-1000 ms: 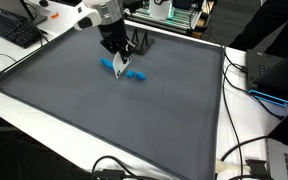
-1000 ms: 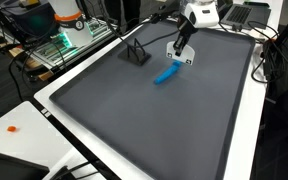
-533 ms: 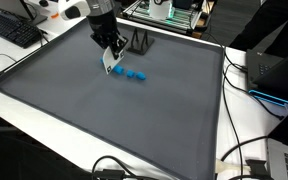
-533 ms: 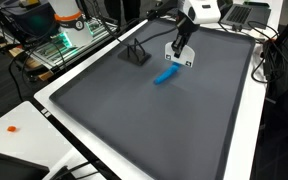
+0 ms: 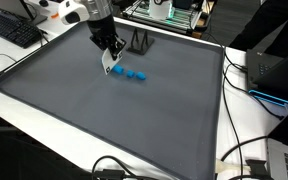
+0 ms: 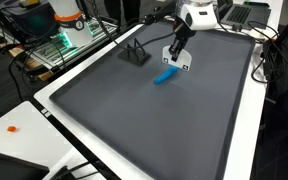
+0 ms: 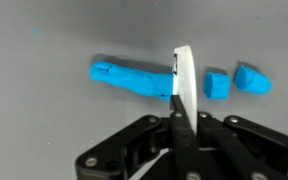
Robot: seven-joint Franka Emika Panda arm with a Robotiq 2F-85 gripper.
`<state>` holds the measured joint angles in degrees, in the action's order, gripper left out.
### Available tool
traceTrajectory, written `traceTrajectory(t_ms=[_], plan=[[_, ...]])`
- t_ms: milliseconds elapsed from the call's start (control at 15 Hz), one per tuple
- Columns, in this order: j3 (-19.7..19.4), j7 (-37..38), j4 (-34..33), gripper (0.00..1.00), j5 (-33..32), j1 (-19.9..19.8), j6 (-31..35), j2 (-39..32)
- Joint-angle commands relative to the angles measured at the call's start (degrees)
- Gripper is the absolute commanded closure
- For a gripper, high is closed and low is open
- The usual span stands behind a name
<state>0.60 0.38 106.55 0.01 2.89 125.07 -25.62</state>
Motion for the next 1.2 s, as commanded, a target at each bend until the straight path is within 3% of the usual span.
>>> traceTrajectory(t_ms=[0,1133], plan=[[-0.1,-0.5,0.88,0.99,-1.27,-0.39,1.28,-0.76],[-0.01,-0.98,2.81,0.99,-1.28,-0.64,4.95,-4.27]])
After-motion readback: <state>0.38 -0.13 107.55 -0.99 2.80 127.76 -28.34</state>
